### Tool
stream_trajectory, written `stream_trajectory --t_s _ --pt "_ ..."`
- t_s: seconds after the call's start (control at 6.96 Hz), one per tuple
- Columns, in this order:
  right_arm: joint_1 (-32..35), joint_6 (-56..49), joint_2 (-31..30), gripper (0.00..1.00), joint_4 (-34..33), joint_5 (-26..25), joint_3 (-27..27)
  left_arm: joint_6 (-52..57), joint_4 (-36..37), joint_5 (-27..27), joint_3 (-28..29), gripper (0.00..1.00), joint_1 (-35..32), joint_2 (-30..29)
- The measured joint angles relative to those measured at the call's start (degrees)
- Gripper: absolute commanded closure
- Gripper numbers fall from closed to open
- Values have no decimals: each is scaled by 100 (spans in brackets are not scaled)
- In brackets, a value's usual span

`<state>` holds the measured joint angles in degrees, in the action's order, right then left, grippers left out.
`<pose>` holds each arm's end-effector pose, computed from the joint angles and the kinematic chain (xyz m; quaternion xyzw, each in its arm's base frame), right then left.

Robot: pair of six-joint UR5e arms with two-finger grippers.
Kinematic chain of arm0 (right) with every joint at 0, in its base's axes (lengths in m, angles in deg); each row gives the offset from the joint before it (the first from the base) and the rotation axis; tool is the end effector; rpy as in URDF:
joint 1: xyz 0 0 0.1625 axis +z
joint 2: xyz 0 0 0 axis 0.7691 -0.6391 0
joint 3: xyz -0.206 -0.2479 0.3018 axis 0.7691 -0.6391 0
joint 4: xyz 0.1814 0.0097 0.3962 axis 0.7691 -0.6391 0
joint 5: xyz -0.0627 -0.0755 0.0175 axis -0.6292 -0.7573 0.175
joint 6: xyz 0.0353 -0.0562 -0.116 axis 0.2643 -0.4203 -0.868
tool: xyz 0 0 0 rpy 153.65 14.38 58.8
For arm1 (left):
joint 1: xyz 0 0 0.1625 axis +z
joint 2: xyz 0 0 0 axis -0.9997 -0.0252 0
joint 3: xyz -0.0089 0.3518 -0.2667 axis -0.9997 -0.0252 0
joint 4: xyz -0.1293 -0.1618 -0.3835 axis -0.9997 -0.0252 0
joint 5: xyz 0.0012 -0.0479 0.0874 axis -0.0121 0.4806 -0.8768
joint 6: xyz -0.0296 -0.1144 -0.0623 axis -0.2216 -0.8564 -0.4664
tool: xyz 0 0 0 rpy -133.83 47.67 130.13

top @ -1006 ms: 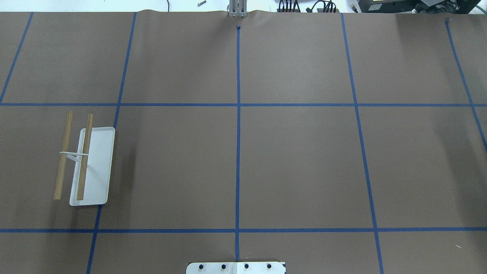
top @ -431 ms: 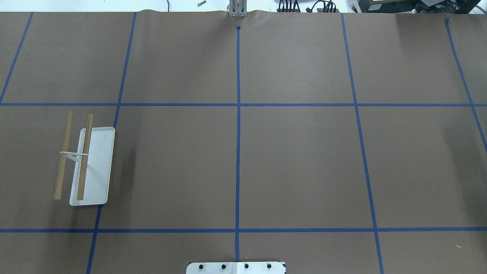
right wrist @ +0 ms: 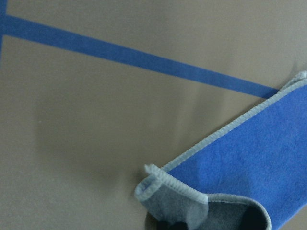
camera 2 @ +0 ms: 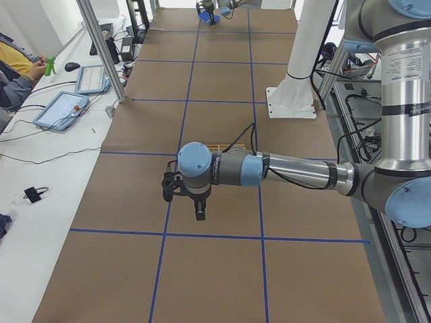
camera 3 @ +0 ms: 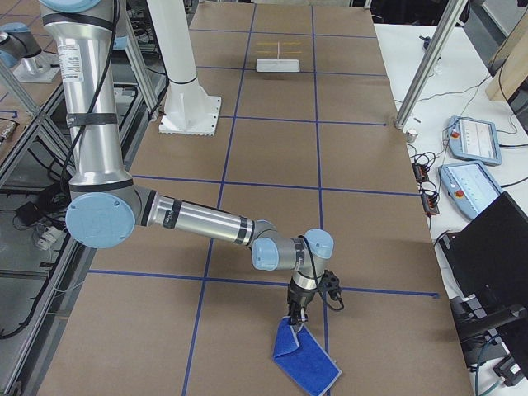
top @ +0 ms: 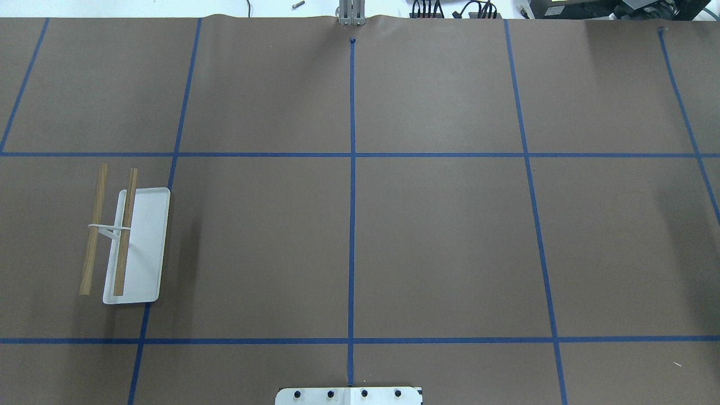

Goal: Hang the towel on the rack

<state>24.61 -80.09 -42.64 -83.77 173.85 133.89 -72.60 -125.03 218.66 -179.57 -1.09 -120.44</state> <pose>-0.0566 -0.5290 0.8459 -0.0480 -0.1860 -0.1202 0.9740 -0.0242 -0.4647 0.6206 -0.0041 0.4448 -0.0476 0.8944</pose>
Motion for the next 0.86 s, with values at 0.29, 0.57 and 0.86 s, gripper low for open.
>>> stream_trajectory --t_s 0.29,0.57,0.86 --pt "40 -81 73 100 -71 10 90 -10 0 6 -18 2 0 -23" --pt "179 -90 177 100 -890 12 866 -213 0 8 -97 2 0 -51" --pt "231 60 578 100 -3013 -6 2507 -527 -47 40 -119 2 0 -177"
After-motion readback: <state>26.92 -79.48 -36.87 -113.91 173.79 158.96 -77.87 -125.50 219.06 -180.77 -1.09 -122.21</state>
